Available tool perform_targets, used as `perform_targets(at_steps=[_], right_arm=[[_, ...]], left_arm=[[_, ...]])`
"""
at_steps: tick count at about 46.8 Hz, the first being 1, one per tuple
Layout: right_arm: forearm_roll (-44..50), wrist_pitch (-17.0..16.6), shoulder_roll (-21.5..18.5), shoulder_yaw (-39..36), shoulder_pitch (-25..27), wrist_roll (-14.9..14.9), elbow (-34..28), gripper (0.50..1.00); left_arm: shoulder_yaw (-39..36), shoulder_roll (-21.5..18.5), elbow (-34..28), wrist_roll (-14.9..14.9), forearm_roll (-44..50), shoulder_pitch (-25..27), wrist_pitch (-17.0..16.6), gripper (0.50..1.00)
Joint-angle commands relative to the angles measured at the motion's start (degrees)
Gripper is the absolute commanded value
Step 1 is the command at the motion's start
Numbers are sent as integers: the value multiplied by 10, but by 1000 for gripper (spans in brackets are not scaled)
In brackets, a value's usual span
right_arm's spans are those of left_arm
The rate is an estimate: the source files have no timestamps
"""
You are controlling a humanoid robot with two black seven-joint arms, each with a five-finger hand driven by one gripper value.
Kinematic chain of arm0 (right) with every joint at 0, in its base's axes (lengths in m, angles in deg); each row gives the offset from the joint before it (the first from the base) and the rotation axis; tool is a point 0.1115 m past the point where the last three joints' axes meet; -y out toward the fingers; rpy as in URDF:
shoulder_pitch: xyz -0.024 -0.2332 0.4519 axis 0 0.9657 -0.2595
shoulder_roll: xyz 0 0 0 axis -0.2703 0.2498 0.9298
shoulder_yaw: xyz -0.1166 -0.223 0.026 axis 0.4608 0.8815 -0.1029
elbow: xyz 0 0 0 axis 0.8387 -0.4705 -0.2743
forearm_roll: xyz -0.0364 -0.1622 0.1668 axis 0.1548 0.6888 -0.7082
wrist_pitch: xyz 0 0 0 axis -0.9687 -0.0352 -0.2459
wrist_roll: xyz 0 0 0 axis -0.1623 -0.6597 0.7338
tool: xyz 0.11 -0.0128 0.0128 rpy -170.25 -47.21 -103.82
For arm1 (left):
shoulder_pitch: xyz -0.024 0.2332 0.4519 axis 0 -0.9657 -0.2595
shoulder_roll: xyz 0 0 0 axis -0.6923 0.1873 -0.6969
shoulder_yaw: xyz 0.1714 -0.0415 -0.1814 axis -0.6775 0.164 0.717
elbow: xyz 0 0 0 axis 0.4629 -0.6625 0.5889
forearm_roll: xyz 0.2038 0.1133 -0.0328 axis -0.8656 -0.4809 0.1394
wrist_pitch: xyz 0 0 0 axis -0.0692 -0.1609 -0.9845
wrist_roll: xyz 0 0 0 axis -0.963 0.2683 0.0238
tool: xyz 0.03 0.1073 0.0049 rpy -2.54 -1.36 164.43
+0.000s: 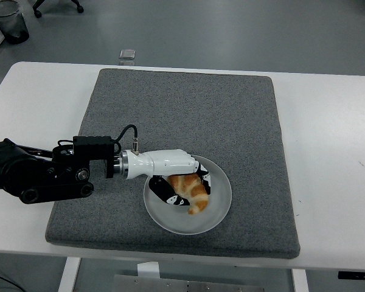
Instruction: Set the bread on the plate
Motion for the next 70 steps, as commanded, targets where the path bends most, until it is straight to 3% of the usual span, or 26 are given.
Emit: perform_targets(at_steps=[1, 10, 18, 29, 34, 48, 62, 70], right_arm=[[0, 0, 0, 0, 0, 0, 0, 938], [0, 0, 0, 0, 0, 0, 0, 938], [0, 0, 0, 0, 0, 0, 0, 938], [0, 0, 0, 0, 0, 0, 0, 938], [0, 0, 0, 0, 0, 0, 0, 940], [0, 0, 0, 0, 0, 0, 0, 938], [1, 0, 0, 0, 0, 0, 0, 938], [1, 0, 0, 0, 0, 0, 1, 938]], left_arm=[[0, 0, -1, 0, 2, 0, -1, 500], [1, -4, 0, 0, 4, -1, -3, 518], [1, -4, -1, 1, 5, -1, -11, 660], [1, -4, -1, 0, 6, -1, -12, 733], [2, -4, -1, 0, 6, -1, -12, 812], [2, -11, -3, 1, 12, -3, -11, 851], [24, -18, -8, 1, 16, -18, -7, 958], [24, -24, -13, 1, 17, -18, -5, 966]])
